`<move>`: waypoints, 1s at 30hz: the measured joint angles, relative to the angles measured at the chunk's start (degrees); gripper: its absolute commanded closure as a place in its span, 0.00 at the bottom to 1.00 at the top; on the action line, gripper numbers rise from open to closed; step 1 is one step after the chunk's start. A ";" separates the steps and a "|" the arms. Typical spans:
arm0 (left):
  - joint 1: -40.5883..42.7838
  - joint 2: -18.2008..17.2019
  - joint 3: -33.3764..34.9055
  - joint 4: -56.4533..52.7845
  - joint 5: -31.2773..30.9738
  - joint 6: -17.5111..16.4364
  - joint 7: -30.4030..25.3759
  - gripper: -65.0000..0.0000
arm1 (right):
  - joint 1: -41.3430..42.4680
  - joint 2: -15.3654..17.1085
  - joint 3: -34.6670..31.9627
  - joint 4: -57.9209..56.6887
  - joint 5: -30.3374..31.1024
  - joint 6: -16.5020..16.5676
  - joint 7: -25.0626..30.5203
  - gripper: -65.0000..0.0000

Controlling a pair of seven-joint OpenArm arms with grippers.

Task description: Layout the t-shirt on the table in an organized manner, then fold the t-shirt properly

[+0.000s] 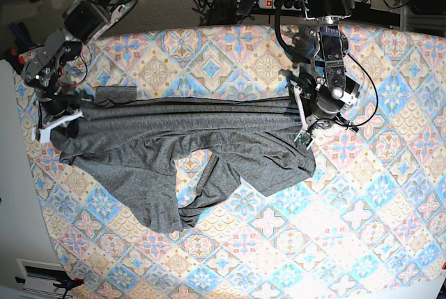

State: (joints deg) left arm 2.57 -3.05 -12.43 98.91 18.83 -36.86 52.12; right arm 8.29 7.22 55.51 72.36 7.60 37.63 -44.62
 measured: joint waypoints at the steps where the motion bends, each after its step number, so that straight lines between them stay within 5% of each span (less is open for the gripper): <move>1: 0.00 0.02 0.00 0.00 0.00 -0.02 0.00 1.00 | 0.04 0.07 -0.07 -0.48 0.09 -0.09 0.02 1.00; 3: -0.04 -0.02 0.00 0.00 0.00 0.00 0.00 1.00 | -0.63 -0.07 -0.04 -0.92 -0.35 -0.09 -0.22 1.00; 6: 0.31 -0.13 0.00 0.02 0.09 0.00 -0.09 1.00 | -1.31 -0.26 0.15 -0.96 -0.55 -0.11 -0.79 0.79; 11: 2.43 -0.63 2.82 0.02 0.68 0.15 0.20 0.84 | -0.85 -0.07 0.13 -0.57 -0.35 -0.07 -0.20 0.55; 20: 2.82 -1.40 4.66 0.44 0.55 0.15 0.20 0.83 | -1.16 -0.26 0.42 0.59 -0.66 -0.11 -0.20 0.53; 30: 3.04 -1.27 4.70 9.01 0.31 0.15 0.22 0.83 | -4.57 -0.13 0.35 18.40 0.15 0.26 5.84 0.53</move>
State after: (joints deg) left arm 5.61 -4.32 -7.73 107.92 19.14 -36.71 52.34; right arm 3.73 7.09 55.86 90.76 7.75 37.89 -38.79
